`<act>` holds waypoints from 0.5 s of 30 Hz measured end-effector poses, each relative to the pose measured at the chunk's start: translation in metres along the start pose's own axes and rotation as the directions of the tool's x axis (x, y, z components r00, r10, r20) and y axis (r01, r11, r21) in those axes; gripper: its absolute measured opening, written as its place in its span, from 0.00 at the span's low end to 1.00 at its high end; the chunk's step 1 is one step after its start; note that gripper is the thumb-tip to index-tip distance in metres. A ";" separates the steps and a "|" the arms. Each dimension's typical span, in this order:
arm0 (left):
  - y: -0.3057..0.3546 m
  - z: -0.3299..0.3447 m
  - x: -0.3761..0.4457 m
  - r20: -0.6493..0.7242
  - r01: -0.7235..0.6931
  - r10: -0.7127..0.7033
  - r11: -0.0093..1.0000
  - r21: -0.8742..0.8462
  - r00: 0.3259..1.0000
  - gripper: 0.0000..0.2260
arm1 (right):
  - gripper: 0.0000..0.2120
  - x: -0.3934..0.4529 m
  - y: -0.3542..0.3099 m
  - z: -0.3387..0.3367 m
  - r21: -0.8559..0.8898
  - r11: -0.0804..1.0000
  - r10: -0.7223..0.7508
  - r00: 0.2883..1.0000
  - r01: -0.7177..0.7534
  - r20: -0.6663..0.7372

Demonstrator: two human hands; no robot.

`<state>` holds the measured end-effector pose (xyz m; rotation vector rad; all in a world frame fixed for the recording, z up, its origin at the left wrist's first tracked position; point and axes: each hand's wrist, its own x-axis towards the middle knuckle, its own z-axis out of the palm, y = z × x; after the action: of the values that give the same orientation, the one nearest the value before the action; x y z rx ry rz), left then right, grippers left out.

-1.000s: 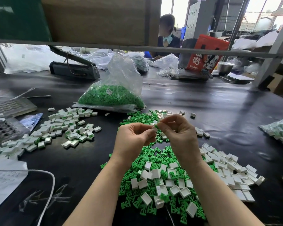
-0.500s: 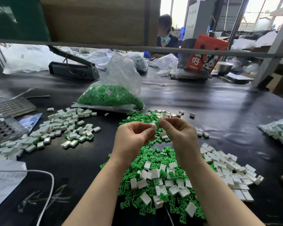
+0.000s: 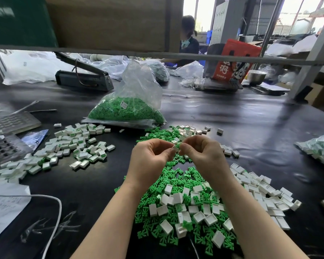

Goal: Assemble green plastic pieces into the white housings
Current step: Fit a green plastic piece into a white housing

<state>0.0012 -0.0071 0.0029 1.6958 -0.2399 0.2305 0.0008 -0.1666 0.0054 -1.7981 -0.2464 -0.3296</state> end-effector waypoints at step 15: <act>-0.013 -0.008 0.004 0.285 -0.038 -0.048 0.957 0.289 0.957 0.09 | 0.12 0.000 0.003 -0.007 -0.306 0.951 0.051 0.956 0.042 0.289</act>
<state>0.0085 0.0026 -0.0075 2.0240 -0.4372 0.0099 0.0008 -0.1739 0.0045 -2.1594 -0.4192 -0.0965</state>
